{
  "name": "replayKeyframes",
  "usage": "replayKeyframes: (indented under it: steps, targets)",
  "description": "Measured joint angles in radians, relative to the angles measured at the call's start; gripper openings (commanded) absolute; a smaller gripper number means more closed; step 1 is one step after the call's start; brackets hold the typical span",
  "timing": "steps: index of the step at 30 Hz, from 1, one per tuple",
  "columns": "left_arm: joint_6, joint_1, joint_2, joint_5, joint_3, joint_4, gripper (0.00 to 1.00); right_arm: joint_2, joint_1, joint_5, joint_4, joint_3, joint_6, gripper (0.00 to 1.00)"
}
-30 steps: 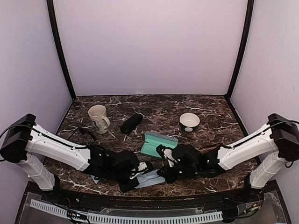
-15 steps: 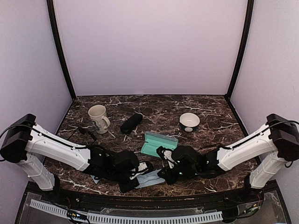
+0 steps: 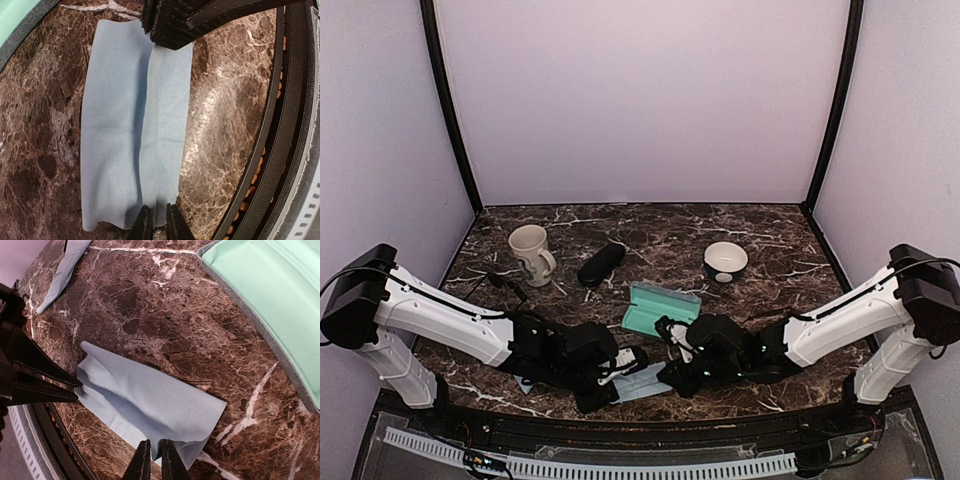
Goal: Organize the sunglasses
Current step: Fold the glasses cleaning cloth at the center of the board.
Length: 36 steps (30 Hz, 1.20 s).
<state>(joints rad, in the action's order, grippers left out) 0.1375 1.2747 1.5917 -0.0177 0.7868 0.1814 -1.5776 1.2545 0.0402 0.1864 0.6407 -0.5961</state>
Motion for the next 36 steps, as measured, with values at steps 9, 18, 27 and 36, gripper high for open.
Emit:
replayKeyframes:
  steps: [9,18,27,36]
  targets:
    - [-0.005,0.0,0.0,-0.033,0.0,0.001,0.14,0.0,0.017,-0.007,-0.008,-0.007,-0.013,0.12]
    - [-0.03,0.0,-0.001,-0.08,0.0,0.001,0.15,0.036,0.035,-0.002,-0.054,-0.065,-0.043,0.13]
    - [-0.067,0.0,-0.06,-0.129,-0.007,-0.001,0.2,0.104,0.038,0.047,-0.083,-0.07,-0.076,0.24]
    - [-0.063,-0.046,-0.124,-0.144,-0.039,-0.053,0.24,0.065,0.038,0.106,-0.146,0.024,-0.092,0.3]
